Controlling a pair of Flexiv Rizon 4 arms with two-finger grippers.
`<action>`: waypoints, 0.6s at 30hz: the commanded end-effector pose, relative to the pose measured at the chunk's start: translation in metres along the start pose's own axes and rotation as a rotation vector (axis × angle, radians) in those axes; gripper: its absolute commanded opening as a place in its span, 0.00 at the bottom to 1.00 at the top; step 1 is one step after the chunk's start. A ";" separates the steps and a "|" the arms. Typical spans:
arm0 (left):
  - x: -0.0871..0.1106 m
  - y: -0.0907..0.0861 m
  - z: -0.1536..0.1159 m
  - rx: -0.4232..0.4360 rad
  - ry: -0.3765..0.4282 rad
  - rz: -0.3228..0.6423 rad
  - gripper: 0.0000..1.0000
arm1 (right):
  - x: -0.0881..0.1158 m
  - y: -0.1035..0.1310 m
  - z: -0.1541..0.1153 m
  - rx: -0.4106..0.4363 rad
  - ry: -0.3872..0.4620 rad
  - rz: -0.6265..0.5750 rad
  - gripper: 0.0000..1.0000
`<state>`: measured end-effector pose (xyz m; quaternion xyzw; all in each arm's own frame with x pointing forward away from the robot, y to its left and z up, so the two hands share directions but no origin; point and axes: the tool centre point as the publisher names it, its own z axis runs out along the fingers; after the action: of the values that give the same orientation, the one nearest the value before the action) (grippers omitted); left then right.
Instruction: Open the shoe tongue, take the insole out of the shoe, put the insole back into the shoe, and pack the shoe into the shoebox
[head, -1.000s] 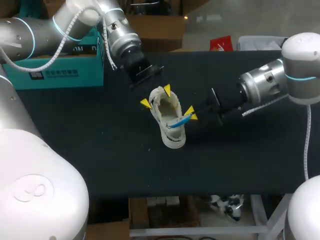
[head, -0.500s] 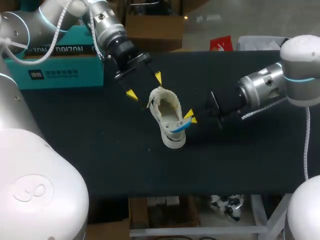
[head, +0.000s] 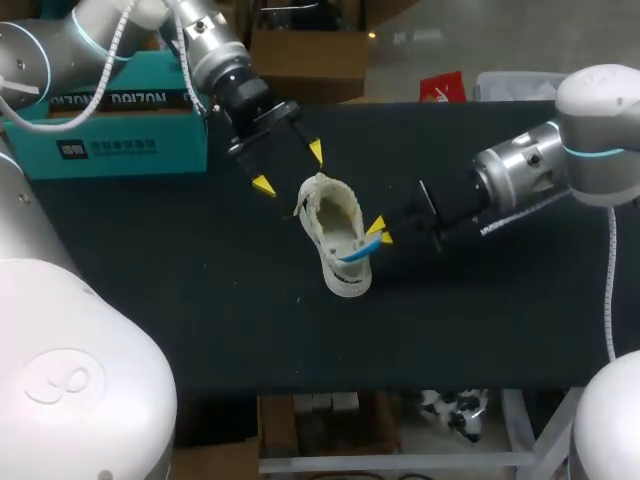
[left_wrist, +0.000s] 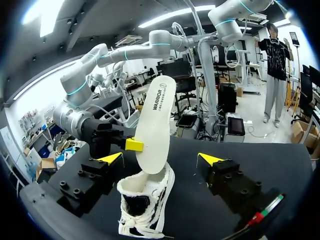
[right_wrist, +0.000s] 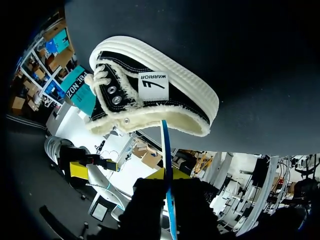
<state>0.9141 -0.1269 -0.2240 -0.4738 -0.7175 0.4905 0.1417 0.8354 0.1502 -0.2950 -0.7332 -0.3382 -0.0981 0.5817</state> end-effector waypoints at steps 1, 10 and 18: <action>0.021 -0.007 0.012 0.011 -0.150 0.053 1.00 | 0.002 0.001 -0.003 0.007 0.000 0.000 0.00; 0.030 -0.004 0.036 0.021 -0.324 -0.003 1.00 | 0.006 0.001 -0.004 -0.001 0.022 -0.005 0.00; 0.030 -0.004 0.036 0.021 -0.324 -0.003 1.00 | 0.007 0.000 -0.005 -0.006 0.030 -0.009 0.00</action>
<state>0.8778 -0.1231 -0.2465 -0.4058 -0.7225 0.5569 0.0568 0.8430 0.1490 -0.2903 -0.7317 -0.3329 -0.1123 0.5841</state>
